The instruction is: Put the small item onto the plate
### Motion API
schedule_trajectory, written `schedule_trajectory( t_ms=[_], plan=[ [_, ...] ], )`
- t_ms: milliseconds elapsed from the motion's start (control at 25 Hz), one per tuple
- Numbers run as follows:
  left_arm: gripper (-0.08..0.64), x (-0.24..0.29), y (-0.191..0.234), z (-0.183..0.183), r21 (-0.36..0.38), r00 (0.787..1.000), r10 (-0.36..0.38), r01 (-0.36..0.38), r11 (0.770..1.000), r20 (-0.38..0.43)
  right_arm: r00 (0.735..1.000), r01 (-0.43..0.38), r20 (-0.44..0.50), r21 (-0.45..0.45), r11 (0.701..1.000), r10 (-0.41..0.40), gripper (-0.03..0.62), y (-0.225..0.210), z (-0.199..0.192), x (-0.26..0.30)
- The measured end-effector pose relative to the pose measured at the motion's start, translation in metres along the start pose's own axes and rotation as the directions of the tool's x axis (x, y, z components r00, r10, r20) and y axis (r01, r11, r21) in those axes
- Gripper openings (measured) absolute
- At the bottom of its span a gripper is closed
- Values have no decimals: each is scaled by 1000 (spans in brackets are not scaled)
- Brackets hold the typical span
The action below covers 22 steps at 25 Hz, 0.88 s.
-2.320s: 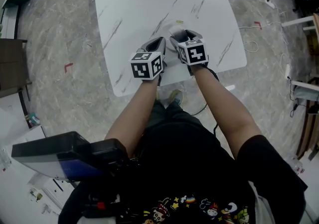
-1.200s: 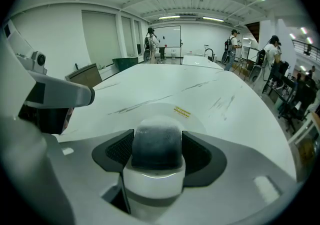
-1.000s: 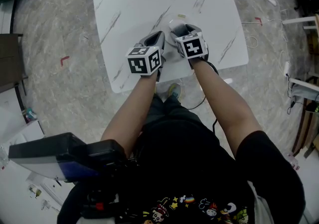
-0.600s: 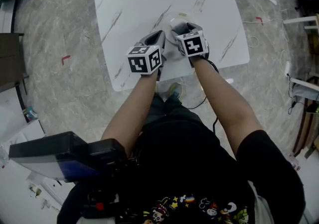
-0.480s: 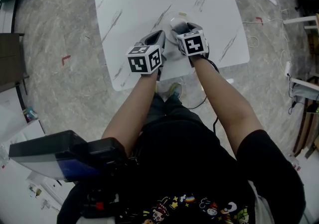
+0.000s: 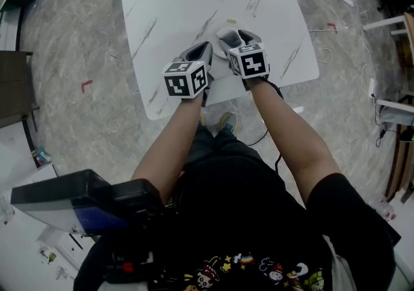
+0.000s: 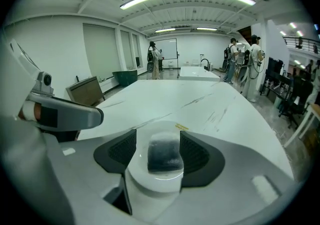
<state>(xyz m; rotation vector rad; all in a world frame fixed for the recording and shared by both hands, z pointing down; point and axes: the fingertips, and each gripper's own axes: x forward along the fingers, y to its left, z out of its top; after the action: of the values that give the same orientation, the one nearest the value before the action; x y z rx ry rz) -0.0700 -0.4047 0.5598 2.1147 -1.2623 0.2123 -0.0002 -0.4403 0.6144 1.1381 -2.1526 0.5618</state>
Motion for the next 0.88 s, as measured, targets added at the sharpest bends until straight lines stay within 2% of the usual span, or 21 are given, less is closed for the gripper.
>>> schedule_trajectory(
  t_ms=[280, 560, 640, 880],
  plan=[
    [1, -20, -24, 7, 48, 999, -28, 27, 998, 25, 990, 2, 138, 24, 1000, -5, 200, 15, 19, -60],
    [1, -48, -52, 18, 93, 994, -73, 66, 994, 77, 957, 33, 286, 65, 997, -51, 112, 18, 27, -132],
    [1, -55, -59, 21, 103, 992, -89, 80, 991, 89, 947, 37, 316, 72, 997, -58, 78, 21, 28, -146],
    [1, -80, -73, 40, 143, 983, -130, 112, 983, 126, 927, 49, 368, 93, 994, -80, 32, 34, 31, -175]
  ],
)
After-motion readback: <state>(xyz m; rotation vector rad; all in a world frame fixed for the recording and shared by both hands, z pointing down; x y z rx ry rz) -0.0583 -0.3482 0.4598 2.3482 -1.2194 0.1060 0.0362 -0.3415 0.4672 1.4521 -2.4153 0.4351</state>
